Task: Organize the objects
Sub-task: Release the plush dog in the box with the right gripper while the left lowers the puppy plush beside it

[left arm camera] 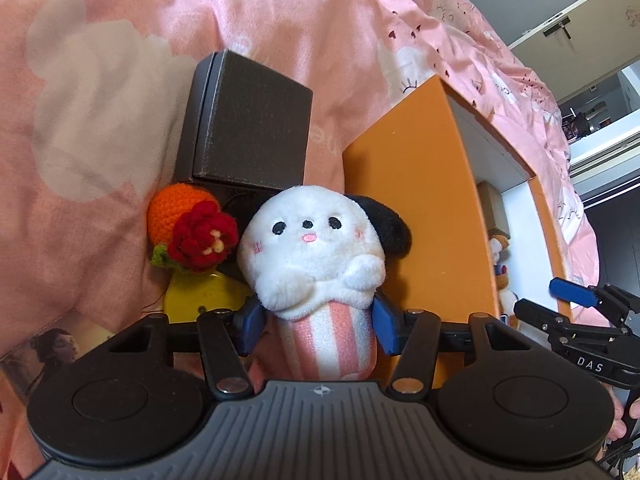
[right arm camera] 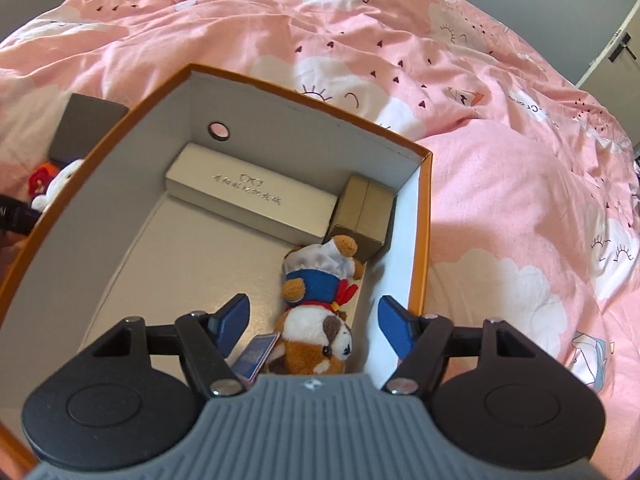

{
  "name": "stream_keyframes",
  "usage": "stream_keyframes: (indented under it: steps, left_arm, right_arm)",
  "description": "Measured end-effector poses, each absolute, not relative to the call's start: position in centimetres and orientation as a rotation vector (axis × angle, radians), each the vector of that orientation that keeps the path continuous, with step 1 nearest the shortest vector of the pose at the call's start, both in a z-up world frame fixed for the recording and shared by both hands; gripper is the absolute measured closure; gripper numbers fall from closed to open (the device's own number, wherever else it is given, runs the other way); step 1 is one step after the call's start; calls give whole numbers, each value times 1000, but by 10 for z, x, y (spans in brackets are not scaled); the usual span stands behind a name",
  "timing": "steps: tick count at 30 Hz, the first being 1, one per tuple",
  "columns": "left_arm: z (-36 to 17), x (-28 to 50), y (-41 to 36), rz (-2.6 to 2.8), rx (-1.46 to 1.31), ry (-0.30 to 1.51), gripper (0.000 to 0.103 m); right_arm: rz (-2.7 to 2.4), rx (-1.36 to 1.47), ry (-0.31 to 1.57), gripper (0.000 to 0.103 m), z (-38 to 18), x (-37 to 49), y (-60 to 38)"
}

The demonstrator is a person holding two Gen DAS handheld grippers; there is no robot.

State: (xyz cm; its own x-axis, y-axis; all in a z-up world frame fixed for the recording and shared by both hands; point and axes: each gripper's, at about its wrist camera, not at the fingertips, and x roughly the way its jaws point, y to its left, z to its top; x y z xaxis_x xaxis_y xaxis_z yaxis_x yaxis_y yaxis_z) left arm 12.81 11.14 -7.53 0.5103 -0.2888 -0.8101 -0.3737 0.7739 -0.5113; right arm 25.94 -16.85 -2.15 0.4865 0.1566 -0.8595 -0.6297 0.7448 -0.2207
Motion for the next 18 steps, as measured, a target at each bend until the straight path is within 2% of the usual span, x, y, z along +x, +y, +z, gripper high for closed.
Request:
stream_keyframes:
  steps: [4,6,12,18]
  left_arm:
    - [-55,113,115,55,-714,1012,40]
    - [-41,107,116,58,-708,983,40]
    - [13,97,114,39,-646,874,40]
    - [57,113,88,-89,-594,835,40]
  right_arm:
    - [542,-618,921,37,-18,248,-171]
    - [563,-640,913,45,-18,244,-171]
    - [642,-676,898,54,-11,236,-176]
    - [714,-734,919,58,-11,233,-183]
